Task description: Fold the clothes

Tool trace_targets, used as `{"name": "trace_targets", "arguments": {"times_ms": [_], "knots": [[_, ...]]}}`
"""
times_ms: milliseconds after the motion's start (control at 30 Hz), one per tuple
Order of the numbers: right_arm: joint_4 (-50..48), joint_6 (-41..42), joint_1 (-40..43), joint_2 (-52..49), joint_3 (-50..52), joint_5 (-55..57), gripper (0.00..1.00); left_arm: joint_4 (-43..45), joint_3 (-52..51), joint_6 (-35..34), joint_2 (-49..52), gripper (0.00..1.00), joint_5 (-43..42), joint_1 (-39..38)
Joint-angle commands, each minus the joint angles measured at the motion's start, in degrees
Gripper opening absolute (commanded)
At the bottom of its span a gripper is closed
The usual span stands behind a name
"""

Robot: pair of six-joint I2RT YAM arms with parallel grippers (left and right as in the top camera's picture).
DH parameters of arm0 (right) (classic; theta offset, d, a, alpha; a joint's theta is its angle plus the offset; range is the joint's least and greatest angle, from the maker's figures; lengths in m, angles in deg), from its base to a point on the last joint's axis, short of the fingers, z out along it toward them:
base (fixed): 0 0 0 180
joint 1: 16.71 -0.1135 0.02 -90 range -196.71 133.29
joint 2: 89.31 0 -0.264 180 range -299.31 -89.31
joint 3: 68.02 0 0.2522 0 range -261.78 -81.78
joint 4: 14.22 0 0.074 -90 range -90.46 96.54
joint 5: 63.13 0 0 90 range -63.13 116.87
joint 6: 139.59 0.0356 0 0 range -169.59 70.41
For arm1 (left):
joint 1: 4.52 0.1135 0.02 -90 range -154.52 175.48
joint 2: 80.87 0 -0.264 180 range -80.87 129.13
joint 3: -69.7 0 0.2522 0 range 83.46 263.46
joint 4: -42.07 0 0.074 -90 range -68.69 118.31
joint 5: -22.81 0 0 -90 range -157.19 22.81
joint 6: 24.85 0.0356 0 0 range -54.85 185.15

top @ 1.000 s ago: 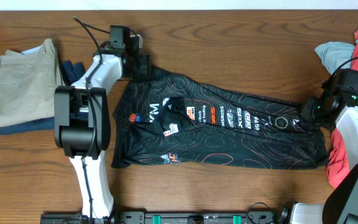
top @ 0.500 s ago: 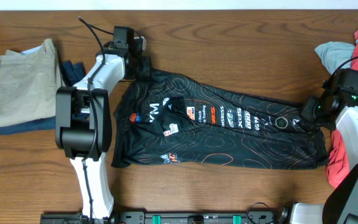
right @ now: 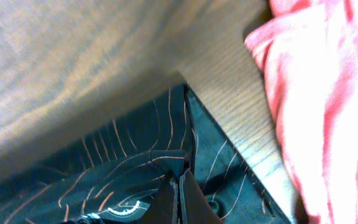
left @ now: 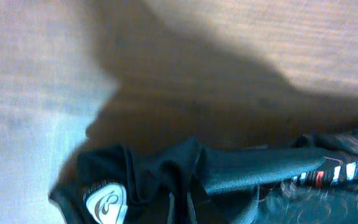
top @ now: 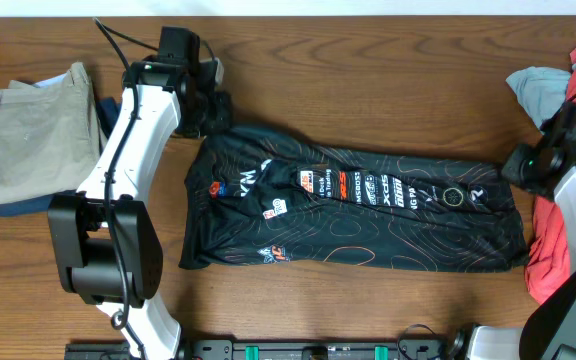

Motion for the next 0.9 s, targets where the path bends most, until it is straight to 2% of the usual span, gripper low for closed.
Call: {"name": "trace_targets", "arguments": {"times_ms": [0,400,867], "knots": [[1.18,0.42,0.90,-0.44,-3.52,0.31,0.01,-4.13,0.68,0.39,-0.96,0.06,-0.24,0.35],[6.93,3.43,6.21,-0.44,-5.33,3.91,0.01,-20.22,0.17,0.61,-0.96,0.06,-0.24,0.35],[13.20,1.27,6.95,-0.44,-4.98,6.54,0.01,-25.00,-9.07,0.57,-0.96,0.06,1.01,0.28]]}}
